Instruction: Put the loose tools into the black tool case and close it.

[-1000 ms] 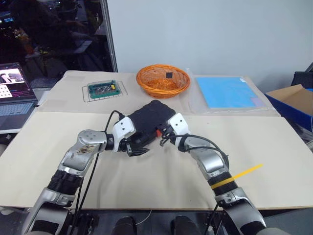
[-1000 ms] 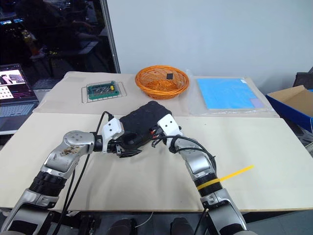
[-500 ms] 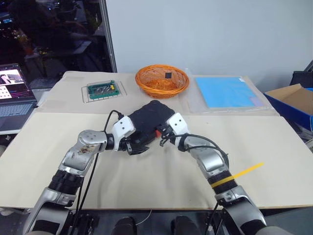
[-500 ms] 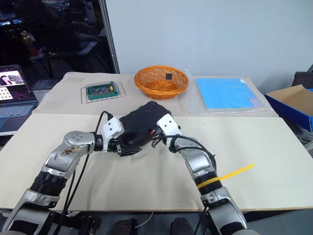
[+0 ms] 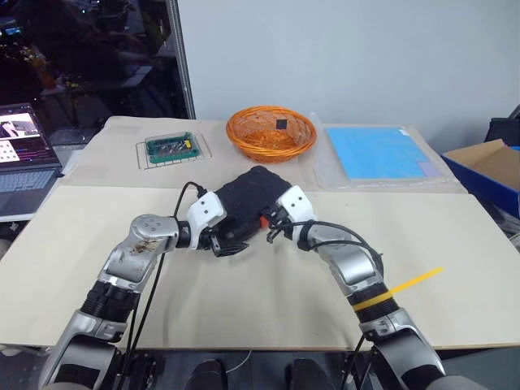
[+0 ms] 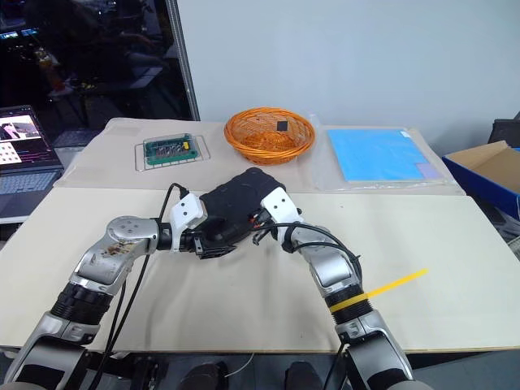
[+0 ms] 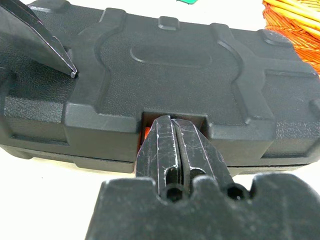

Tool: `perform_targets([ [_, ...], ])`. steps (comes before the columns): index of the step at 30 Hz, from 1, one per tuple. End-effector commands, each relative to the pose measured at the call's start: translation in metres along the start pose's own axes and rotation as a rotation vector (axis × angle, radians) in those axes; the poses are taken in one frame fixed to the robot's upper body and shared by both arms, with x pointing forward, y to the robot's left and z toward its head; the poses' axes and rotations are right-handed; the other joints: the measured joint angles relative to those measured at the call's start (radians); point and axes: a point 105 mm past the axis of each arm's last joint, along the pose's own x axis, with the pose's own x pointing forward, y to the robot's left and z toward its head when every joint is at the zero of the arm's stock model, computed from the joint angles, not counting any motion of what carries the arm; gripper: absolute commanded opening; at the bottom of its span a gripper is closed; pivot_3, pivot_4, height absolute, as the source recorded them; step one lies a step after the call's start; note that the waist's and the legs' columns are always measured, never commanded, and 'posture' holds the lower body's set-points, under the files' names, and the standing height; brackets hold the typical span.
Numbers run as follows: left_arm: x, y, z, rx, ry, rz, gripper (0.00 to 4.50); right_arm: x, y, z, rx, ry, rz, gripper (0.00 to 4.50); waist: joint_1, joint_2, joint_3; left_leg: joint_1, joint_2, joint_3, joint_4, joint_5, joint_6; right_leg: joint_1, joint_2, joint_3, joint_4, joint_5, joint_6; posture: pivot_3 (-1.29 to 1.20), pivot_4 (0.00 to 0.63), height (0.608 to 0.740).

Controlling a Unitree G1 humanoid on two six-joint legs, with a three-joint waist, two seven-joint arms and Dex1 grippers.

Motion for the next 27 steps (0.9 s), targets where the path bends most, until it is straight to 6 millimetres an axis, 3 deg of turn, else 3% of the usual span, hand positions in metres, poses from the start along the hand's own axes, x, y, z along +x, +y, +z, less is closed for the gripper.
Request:
perform_targets([
  [1,0.001,-0.001,-0.015,-0.04,0.053,0.009,4.5,-0.01,0.012,-0.07,0.085,0.275,0.016,0.06,0.004,0.0,0.0,0.0,0.0,0.0,0.0,0.0,0.0,0.0,0.0,0.0,0.0,0.0,0.0,0.0,0.15,0.74],
  [9,0.003,-0.001,-0.016,-0.041,0.05,0.007,4.5,-0.014,0.012,-0.066,0.099,0.275,0.008,0.06,0.01,0.001,0.001,-0.002,0.0,0.0,0.0,0.0,0.0,-0.001,-0.001,-0.001,-0.002,0.0,0.0,0.0,0.15,0.74],
  [19,0.004,-0.002,-0.015,-0.039,0.039,0.002,4.5,-0.005,0.003,-0.043,0.073,0.177,-0.022,0.06,0.01,0.002,0.002,-0.003,0.0,0.0,-0.001,0.0,0.0,-0.001,-0.003,-0.002,-0.005,0.0,0.0,0.0,0.15,0.74],
  [20,0.004,-0.002,-0.012,-0.031,0.023,0.001,4.5,-0.006,0.001,-0.036,0.054,0.141,-0.03,0.06,0.01,0.003,0.002,-0.003,0.0,-0.001,-0.001,0.0,0.0,-0.001,-0.003,-0.003,-0.005,0.0,0.0,0.0,0.15,0.74],
  [23,-0.001,-0.004,0.009,-0.007,-0.113,0.031,4.5,-0.025,-0.003,0.033,0.133,-0.264,-0.051,0.06,0.011,0.002,0.005,-0.005,0.0,-0.001,-0.002,0.0,0.0,-0.002,-0.006,-0.004,-0.007,0.0,0.0,0.0,0.15,0.74],
  [25,-0.008,-0.008,0.025,-0.017,-0.239,0.028,4.5,-0.052,0.001,0.052,0.134,-0.365,0.014,0.06,0.016,0.01,0.015,-0.017,0.001,-0.002,-0.004,0.0,0.0,-0.009,-0.009,-0.011,-0.013,0.001,0.001,0.0,0.15,0.74],
  [27,-0.021,-0.012,0.035,-0.112,-0.331,-0.009,4.5,-0.073,0.002,0.055,0.109,-0.354,0.034,0.66,0.022,0.013,0.021,-0.035,-0.002,0.005,-0.003,0.004,0.004,-0.02,-0.012,-0.017,-0.014,0.026,0.007,0.0,0.15,0.74],
])
